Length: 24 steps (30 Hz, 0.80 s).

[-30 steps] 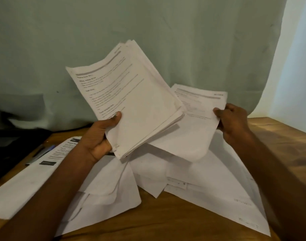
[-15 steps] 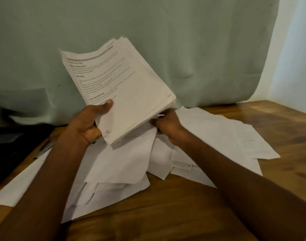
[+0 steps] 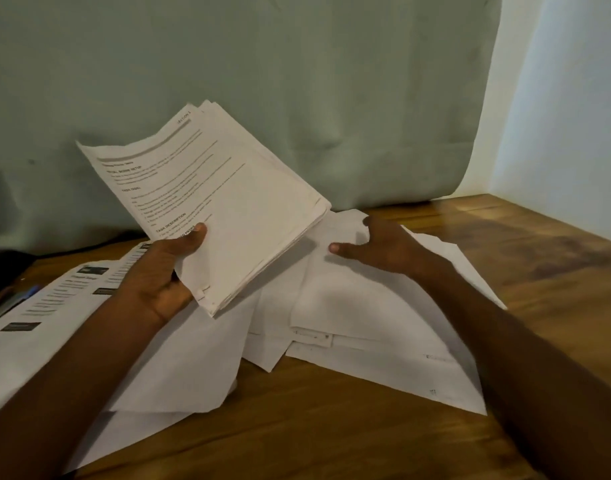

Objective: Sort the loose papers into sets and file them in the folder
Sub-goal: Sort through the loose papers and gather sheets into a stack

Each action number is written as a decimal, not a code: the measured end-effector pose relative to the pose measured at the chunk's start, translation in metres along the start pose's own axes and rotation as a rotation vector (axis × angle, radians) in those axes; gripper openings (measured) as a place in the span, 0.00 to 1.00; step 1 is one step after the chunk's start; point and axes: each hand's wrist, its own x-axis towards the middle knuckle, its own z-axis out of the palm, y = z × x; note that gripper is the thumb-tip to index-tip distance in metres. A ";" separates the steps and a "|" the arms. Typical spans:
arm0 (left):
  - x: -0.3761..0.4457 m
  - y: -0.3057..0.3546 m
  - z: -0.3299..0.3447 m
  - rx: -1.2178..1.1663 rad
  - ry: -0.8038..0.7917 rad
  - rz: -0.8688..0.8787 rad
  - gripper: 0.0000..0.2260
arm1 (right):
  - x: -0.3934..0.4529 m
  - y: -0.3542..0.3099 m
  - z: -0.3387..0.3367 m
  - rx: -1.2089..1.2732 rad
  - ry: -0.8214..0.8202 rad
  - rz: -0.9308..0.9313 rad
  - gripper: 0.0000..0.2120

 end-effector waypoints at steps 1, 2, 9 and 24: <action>0.001 -0.002 -0.001 0.008 0.015 0.008 0.21 | -0.004 -0.007 0.004 -0.031 -0.082 -0.007 0.55; 0.001 -0.003 -0.001 0.011 0.029 0.017 0.22 | -0.005 -0.014 0.011 -0.102 -0.167 -0.005 0.61; 0.000 -0.009 -0.008 -0.001 0.076 0.000 0.21 | -0.003 -0.018 0.035 -0.184 -0.275 0.010 0.46; -0.001 -0.003 -0.013 0.061 0.154 0.018 0.16 | 0.004 -0.015 0.047 -0.125 -0.098 0.021 0.39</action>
